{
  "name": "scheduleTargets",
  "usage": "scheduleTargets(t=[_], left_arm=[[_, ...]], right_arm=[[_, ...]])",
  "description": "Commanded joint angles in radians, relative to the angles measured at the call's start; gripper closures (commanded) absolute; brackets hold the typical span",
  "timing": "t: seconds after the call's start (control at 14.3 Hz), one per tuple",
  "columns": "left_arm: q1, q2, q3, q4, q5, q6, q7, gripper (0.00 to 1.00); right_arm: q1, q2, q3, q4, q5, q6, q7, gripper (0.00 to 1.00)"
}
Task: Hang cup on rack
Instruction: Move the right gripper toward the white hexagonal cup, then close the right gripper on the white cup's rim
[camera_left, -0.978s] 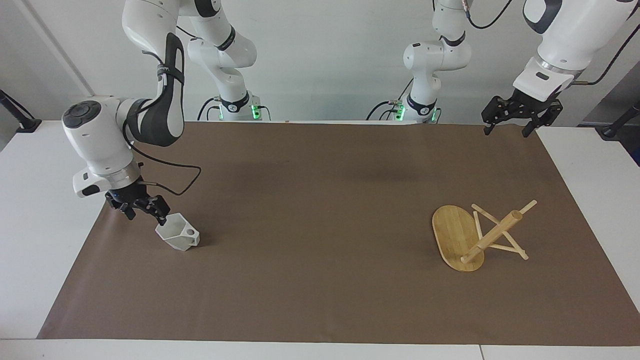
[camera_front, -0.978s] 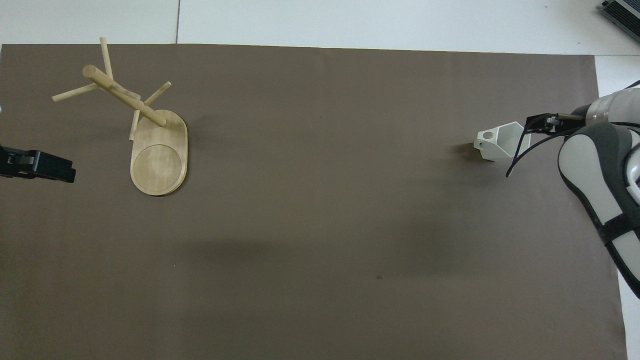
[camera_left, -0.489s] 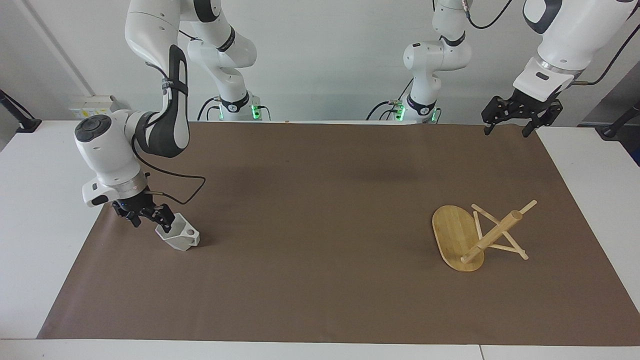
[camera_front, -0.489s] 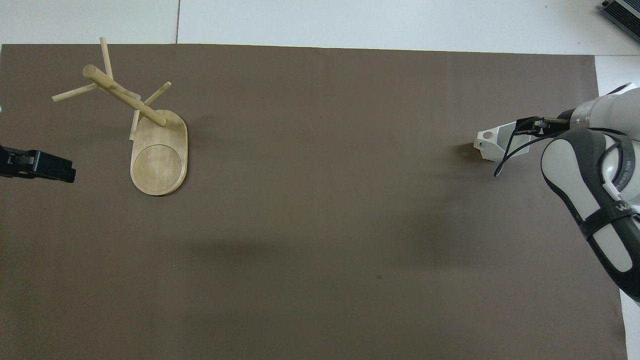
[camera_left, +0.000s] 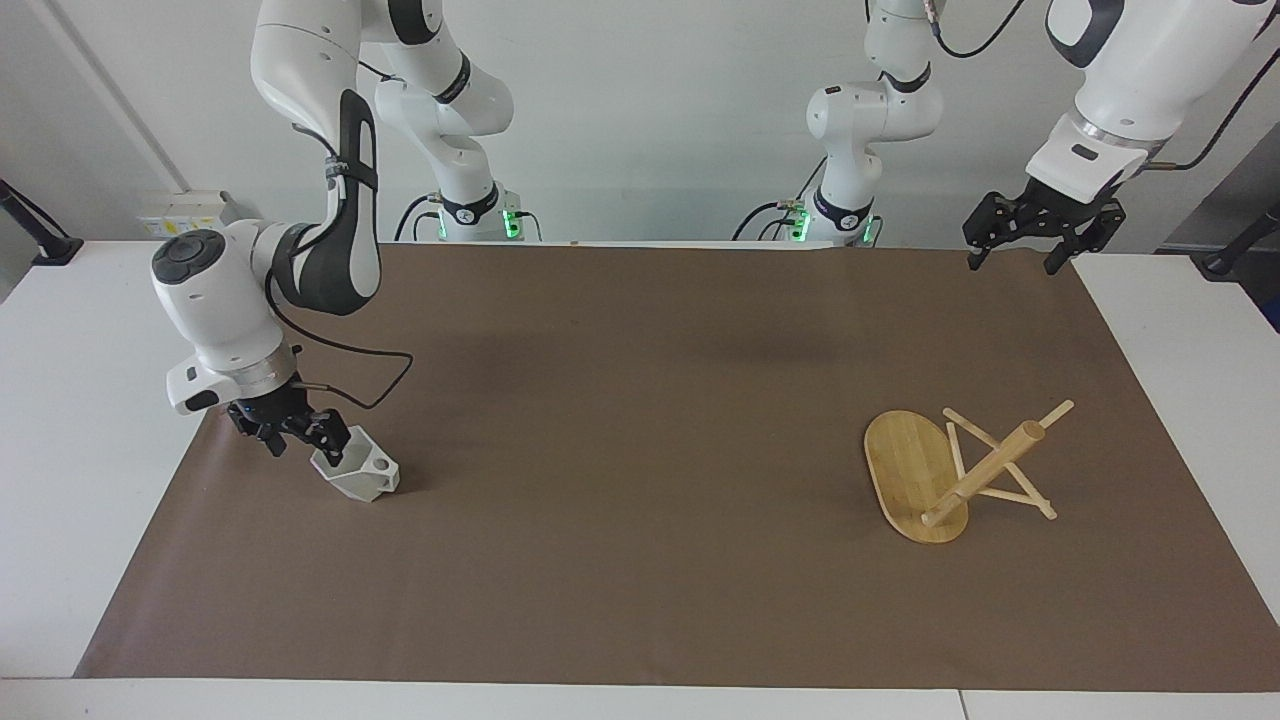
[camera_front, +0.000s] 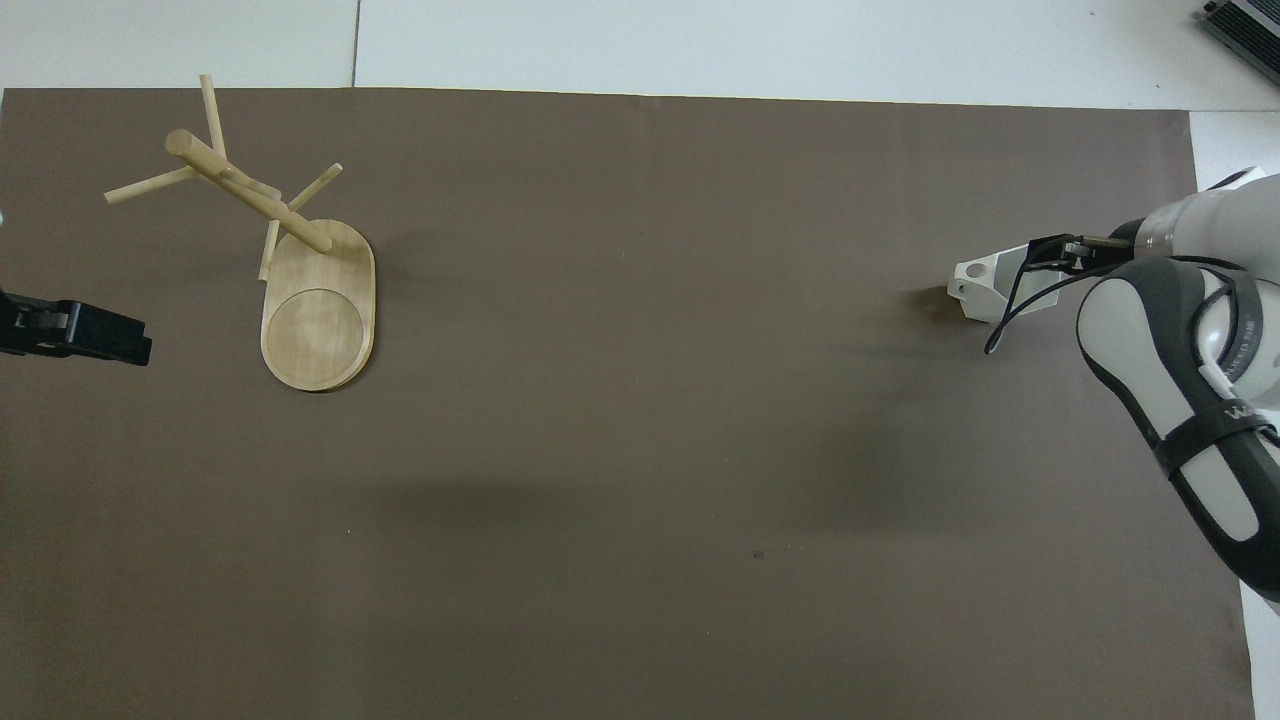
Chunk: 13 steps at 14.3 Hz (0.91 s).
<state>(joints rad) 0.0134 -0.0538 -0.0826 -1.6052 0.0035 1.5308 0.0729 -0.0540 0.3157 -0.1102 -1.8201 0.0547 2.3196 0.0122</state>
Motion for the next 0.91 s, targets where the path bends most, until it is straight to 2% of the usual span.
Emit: scheduleTargets(t=[0.0,0.63,0.84], left_arm=[[-0.003,-0.017,0.001,-0.015,0.021,-0.009,0.004,0.0],[-0.003,-0.017,0.001,-0.013,0.021,-0.009,0.004,0.0],[-0.003,-0.017,0.001,-0.015,0.021,-0.009,0.004,0.0]], right_arm=[[0.0,0.009,0.003,-0.01,0.007,0.04,0.009,0.12],[0.002,0.025,0.007,-0.01,0.007,0.053,0.009,0.19],[0.0,0.025,0.012,-0.008,0.007,0.047,0.009,0.29]])
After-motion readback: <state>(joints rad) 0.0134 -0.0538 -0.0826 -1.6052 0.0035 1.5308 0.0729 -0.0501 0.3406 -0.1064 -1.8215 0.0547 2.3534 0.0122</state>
